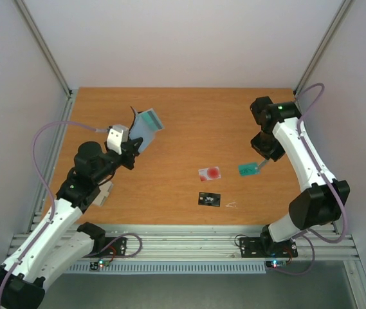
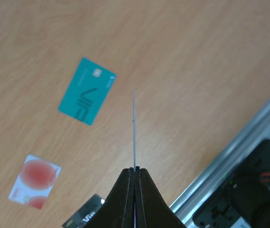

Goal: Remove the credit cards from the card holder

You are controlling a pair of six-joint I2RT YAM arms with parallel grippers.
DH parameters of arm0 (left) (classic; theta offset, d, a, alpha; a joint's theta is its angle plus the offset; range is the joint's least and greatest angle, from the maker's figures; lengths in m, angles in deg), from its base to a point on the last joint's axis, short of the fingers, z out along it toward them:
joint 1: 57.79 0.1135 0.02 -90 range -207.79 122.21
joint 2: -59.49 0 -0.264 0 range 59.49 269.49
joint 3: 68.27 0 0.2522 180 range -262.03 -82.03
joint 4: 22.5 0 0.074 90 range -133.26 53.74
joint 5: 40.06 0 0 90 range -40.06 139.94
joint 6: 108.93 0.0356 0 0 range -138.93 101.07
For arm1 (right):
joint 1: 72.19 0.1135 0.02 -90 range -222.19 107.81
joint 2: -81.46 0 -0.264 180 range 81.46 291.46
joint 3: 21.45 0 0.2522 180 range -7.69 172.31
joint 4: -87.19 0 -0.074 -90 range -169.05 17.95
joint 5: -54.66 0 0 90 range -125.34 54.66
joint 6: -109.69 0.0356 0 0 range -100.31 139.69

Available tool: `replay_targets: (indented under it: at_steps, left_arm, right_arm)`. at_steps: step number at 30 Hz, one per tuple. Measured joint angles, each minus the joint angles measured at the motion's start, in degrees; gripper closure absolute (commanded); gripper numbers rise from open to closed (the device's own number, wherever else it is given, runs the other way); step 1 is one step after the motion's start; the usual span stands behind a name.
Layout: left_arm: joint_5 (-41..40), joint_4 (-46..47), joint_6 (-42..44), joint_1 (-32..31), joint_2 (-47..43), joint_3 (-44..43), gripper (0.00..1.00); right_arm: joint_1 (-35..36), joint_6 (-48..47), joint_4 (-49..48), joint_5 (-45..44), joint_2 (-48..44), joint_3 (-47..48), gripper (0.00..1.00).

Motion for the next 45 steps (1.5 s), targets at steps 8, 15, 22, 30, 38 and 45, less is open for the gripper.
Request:
replay_targets:
  at_steps: [8,15,22,30,38,45]
  left_arm:
    - [0.0,0.13,0.24,0.0,-0.87,0.66,1.0]
    - [-0.04,0.13,0.35,0.0,-1.7,1.6,1.0]
    - [-0.35,0.15,0.66,0.0,-1.9,1.66,1.0]
    - [-0.81,0.15,1.55,0.0,-1.9,1.66,1.0]
    - [-0.85,0.68,1.57,0.0,-1.81,2.27,1.0]
    - [-0.83,1.03,1.6,0.0,-1.84,2.36,1.0]
  right_arm:
    - [0.0,16.48,5.7,-5.05,13.94,4.5,0.99]
    - [0.02,21.38,5.25,-5.55,27.63,9.42,0.99]
    - [-0.13,23.12,5.62,-5.07,36.79,16.48,0.99]
    - [-0.17,23.89,5.55,-3.26,40.0,15.69,0.99]
    - [-0.2,24.55,5.86,-1.88,36.68,9.73,0.99]
    - [-0.24,24.9,6.05,-0.28,37.07,10.4,0.99]
